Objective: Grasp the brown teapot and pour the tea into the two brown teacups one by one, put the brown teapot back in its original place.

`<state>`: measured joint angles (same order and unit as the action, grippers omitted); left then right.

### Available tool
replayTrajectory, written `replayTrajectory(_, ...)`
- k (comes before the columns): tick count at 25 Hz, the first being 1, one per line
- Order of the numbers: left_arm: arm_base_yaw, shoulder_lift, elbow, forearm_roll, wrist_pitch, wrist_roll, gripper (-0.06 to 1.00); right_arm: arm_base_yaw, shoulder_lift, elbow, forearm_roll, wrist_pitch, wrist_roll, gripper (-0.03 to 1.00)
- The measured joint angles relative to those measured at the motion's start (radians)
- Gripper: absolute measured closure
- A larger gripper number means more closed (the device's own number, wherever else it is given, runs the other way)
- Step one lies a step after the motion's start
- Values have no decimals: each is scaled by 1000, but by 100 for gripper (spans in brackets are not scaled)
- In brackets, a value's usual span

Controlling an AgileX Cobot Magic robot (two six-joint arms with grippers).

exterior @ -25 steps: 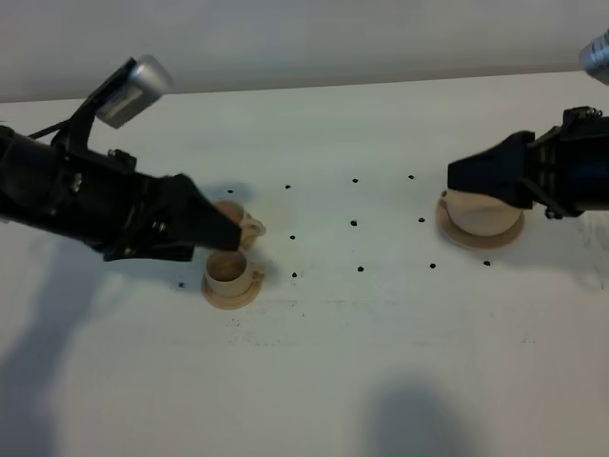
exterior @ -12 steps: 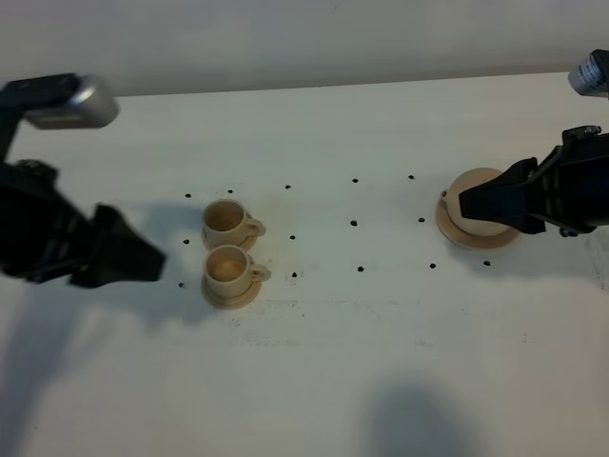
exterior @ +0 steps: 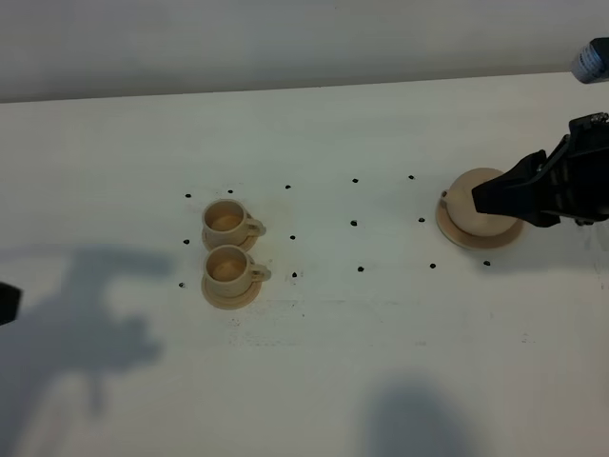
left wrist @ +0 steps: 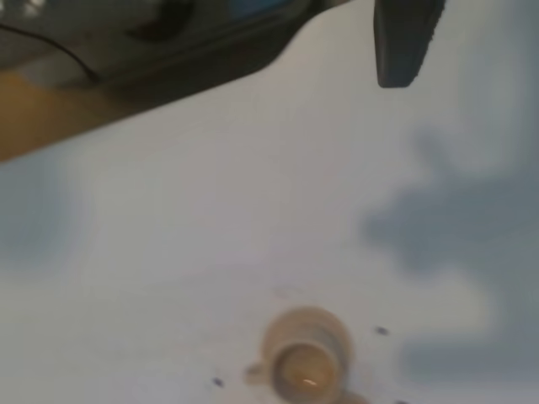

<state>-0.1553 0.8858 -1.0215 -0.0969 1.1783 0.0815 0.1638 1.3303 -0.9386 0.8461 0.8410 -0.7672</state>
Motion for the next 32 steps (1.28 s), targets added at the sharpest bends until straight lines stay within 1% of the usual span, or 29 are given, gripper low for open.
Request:
replayTrajectory(3,0,-95,43,55,1,-43,30,0,1,-24,-46,12,24,54)
replayTrajectory(8,0,-256,171,108,-14,-105,30,0,1,-57,-91,26,36,54)
replayTrajectory(13,0,-400,303,126,-45,-141,30,0,1,-87,-94,29,36,54)
replayTrajectory(18,0,-519,388,128,-88,-155,30,0,1,-100,-94,26,36,54)
replayTrajectory(21,0,-569,424,146,-114,-162,30,0,1,-100,-94,26,36,54)
replayTrajectory(26,0,-619,487,199,-134,-171,30,0,1,-100,-94,19,35,54)
replayTrajectory(32,0,-627,509,210,-138,-175,32,0,1,-100,-94,-3,34,54)
